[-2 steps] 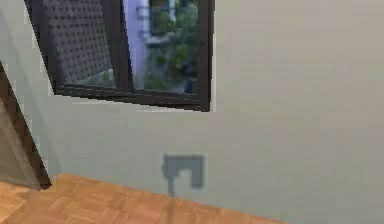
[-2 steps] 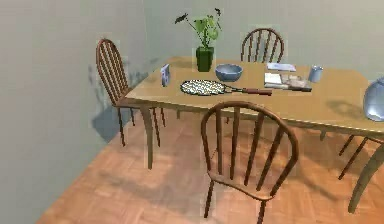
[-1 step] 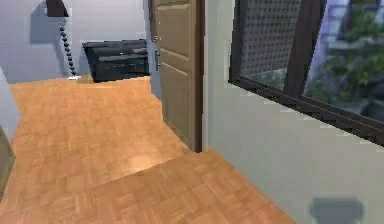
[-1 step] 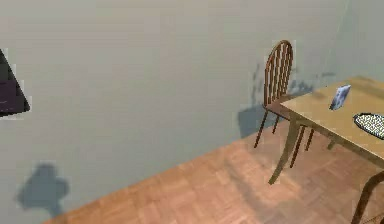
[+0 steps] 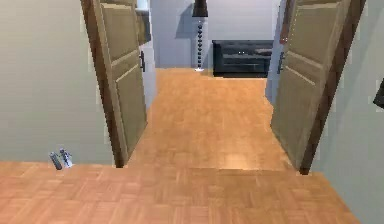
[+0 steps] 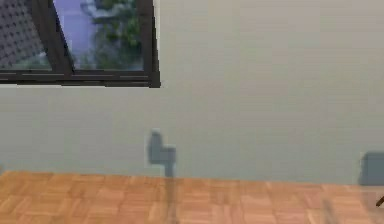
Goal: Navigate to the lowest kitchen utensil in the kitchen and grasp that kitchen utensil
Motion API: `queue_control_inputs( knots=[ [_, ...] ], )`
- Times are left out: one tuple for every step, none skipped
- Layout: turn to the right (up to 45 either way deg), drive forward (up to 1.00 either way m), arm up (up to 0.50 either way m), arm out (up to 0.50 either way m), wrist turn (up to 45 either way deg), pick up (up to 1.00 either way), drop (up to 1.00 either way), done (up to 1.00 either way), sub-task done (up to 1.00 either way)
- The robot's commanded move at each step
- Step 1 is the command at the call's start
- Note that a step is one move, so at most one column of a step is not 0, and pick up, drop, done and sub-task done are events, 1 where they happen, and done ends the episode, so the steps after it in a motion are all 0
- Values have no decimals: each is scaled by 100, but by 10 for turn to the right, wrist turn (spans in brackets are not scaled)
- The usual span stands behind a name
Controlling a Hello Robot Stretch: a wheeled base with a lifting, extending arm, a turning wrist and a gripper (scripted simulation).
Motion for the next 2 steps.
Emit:
queue_control_inputs(
  knots=[
    [0, 100, 0, 0, 0, 0, 0, 0, 0],
    [0, 100, 0, 0, 0, 0, 0, 0, 0]
  ],
)
